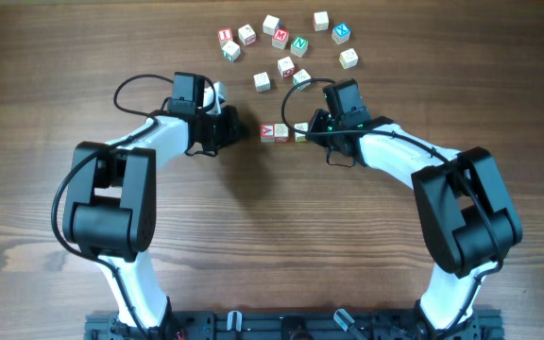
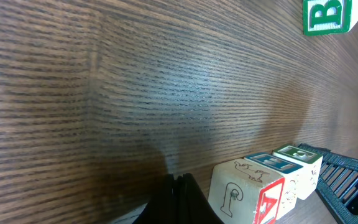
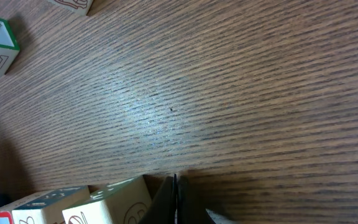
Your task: Form a horizontal line
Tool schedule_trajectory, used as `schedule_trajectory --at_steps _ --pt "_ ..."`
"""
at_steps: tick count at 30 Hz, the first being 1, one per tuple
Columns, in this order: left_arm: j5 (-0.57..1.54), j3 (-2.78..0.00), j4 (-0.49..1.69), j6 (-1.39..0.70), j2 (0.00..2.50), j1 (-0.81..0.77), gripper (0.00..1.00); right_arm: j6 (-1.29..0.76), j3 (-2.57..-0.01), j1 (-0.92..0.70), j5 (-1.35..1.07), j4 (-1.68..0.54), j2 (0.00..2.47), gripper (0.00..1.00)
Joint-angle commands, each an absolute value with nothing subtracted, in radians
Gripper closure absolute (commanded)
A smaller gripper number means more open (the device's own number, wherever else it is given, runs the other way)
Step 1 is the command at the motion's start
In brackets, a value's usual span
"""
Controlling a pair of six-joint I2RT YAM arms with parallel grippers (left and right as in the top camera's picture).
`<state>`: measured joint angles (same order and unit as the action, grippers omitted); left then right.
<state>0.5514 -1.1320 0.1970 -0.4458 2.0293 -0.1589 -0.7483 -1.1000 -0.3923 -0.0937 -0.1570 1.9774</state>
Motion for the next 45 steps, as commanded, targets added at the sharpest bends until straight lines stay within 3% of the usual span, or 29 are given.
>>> schedule_trajectory --at_steps 1,28,45 --pt "0.553 -1.126 0.194 -0.423 2.048 -0.159 0.96 -0.762 -1.053 -0.412 -0.082 -0.203 2.04 0.96" --pt "0.553 -1.126 0.188 -0.426 2.048 -0.16 0.96 -0.782 -1.053 -0.416 -0.188 -0.194 2.04 0.96" --pt "0.553 -1.126 0.17 -0.427 2.048 -0.16 0.96 -0.653 -1.053 -0.416 -0.105 -0.147 2.04 0.96"
